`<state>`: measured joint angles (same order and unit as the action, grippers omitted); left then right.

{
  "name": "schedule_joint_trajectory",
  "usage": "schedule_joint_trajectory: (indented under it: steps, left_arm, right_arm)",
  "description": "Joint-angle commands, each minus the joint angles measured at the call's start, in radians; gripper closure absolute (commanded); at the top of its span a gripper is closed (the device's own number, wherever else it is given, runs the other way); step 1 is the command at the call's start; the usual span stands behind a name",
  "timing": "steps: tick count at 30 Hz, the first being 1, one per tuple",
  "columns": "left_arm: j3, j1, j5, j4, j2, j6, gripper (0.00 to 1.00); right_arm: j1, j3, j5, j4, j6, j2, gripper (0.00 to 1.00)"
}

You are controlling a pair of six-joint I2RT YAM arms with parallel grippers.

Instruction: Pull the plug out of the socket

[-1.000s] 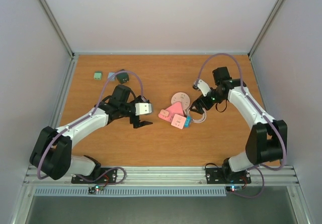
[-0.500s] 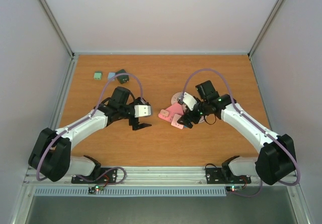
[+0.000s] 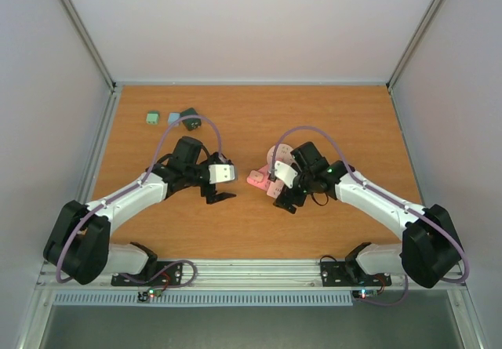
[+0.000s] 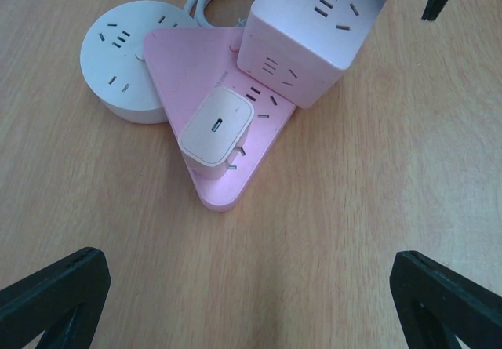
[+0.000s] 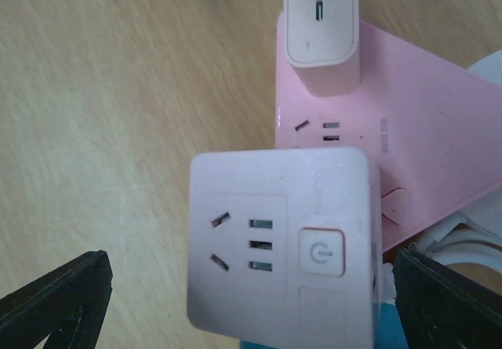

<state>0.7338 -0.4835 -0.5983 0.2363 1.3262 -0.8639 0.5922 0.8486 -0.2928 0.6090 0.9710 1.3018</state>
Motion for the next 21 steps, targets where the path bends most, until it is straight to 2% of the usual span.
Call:
schedule_joint_trajectory:
  steps: [1, 6, 10, 19, 21]
  left_arm:
    - [-0.007, 0.002, -0.007, -0.05, -0.025, 0.008, 0.0]
    - [-0.013, 0.002, -0.02, -0.047, -0.027, 0.001, 0.0]
    - [-0.01, 0.002, -0.049, -0.026, -0.02, -0.036, 0.03]
    - [-0.009, 0.002, -0.083, -0.011, -0.015, -0.111, 0.08]
    - [-0.015, 0.001, -0.093, -0.005, -0.019, -0.127, 0.09]
  right_arm:
    - [0.018, -0.043, 0.095, -0.081, 0.026, 0.002, 0.01]
    - [0.021, -0.083, 0.162, -0.163, 0.038, 0.016, 0.02]
    - [0.025, -0.078, 0.169, -0.196, 0.04, 0.03, 0.08]
    - [0.045, -0.072, 0.143, -0.214, 0.09, 0.034, 0.27]
    - [0.047, -0.071, 0.124, -0.21, 0.109, 0.034, 0.34]
